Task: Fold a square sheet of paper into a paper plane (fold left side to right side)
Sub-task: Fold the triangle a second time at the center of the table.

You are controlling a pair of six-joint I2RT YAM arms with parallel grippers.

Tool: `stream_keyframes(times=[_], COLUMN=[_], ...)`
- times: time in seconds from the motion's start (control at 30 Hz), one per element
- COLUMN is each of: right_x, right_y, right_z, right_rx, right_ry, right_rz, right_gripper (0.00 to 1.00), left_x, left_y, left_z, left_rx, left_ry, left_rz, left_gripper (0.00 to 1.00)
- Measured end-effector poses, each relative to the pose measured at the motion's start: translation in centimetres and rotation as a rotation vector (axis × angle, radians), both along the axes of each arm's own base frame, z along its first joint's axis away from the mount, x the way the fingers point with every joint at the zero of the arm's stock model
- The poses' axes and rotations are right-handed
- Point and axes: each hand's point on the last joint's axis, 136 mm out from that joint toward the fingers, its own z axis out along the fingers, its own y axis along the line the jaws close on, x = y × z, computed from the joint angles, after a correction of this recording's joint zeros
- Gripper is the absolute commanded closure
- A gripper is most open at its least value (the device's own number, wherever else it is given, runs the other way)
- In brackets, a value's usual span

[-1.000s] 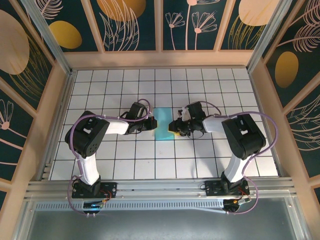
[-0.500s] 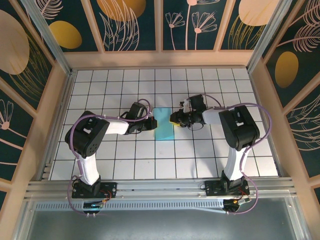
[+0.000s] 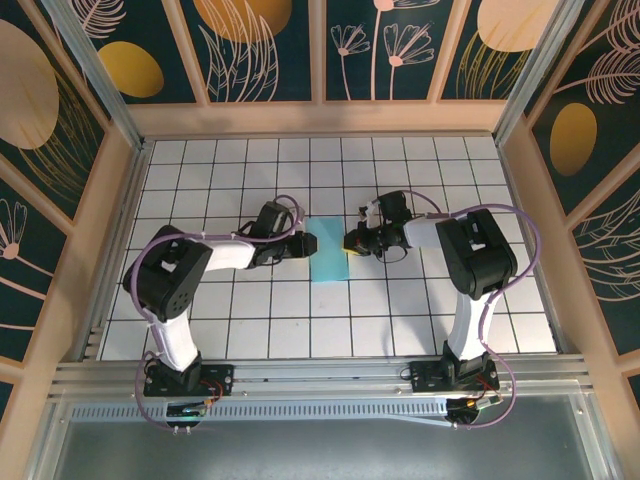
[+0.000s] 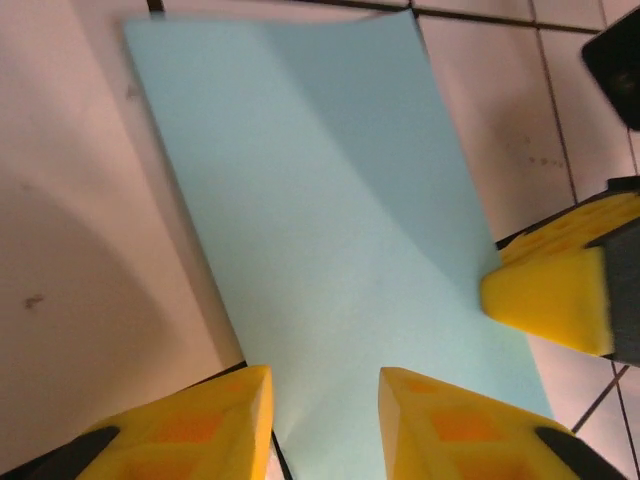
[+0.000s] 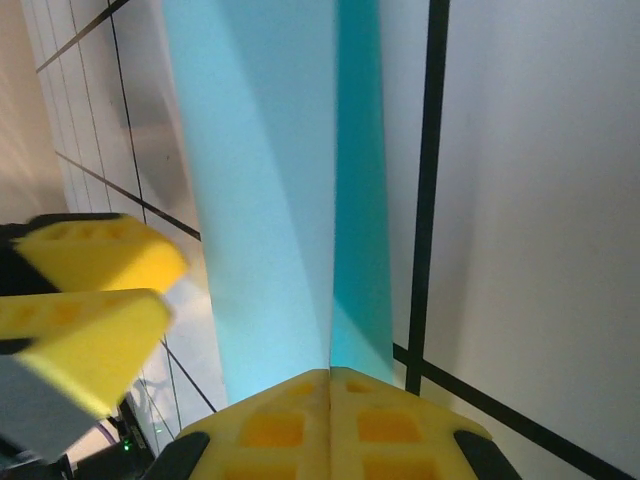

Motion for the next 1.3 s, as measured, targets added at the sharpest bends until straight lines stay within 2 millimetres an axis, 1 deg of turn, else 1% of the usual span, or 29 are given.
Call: stream_keyframes(times=[0.1,0.13,0.17,0.23,0.27,0.3,0.37,0.5,0.63,0.7,0.87,0.97,1.17,1.3], right_x=[0.0,0.0,0.0,0.0,0.1,0.2,0.2,0.2,0.2,0.2,0.1,0.1,0.1,0.1], right_y=[0.0,0.0,0.0,0.0,0.0,0.0,0.0,0.1,0.1,0.0,0.1,0.1,0.1,0.1], right_z=[0.1,0.2,0.4,0.9,1.2,1.5,1.8,1.9,1.9,1.9,1.9,1.9,1.9,1.9], right_rx=[0.0,0.001,0.003,0.009,0.013,0.016,0.021,0.026,0.028,0.029,0.032,0.032,0.034,0.036], right_ry=[0.004,0.006,0.005,0.006,0.002,0.0,0.004,0.024,0.037,0.043,0.051,0.052,0.052,0.05], right_rz=[-0.003,-0.005,-0.008,-0.017,-0.019,-0.023,-0.032,-0.049,-0.057,-0.062,-0.065,-0.064,-0.063,-0.063], right_gripper=[1.0,1.0,1.0,1.0,1.0,1.0,1.0,1.0,1.0,1.0,1.0,1.0,1.0,1.0], left_x=[0.4,0.5,0.5,-0.1,-0.5,-1.0,-2.6,-5.4,-7.6,-8.2,-8.5,-8.4,-8.1,-7.8], left_y=[0.5,0.7,0.9,1.4,1.6,1.6,1.4,0.1,-2.2,-3.3,-6.3,-7.5,-9.2,-9.2], left_z=[3.6,5.3,6.8,9.1,9.9,10.2,9.8,8.0,7.6,7.1,5.6,5.0,2.9,1.7], left_rx=[0.002,-0.002,-0.01,-0.019,-0.022,-0.02,-0.007,0.044,0.083,0.111,0.224,0.291,0.433,0.521], left_ry=[-0.093,-0.143,-0.185,-0.258,-0.286,-0.305,-0.319,-0.313,-0.347,-0.356,-0.373,-0.389,-0.406,-0.412], left_rz=[0.008,0.01,0.009,0.008,0.003,-0.004,-0.035,-0.106,-0.181,-0.205,-0.235,-0.239,-0.256,-0.255], left_gripper=[0.58,0.57,0.56,0.53,0.52,0.51,0.49,0.47,0.45,0.45,0.42,0.39,0.38,0.39])
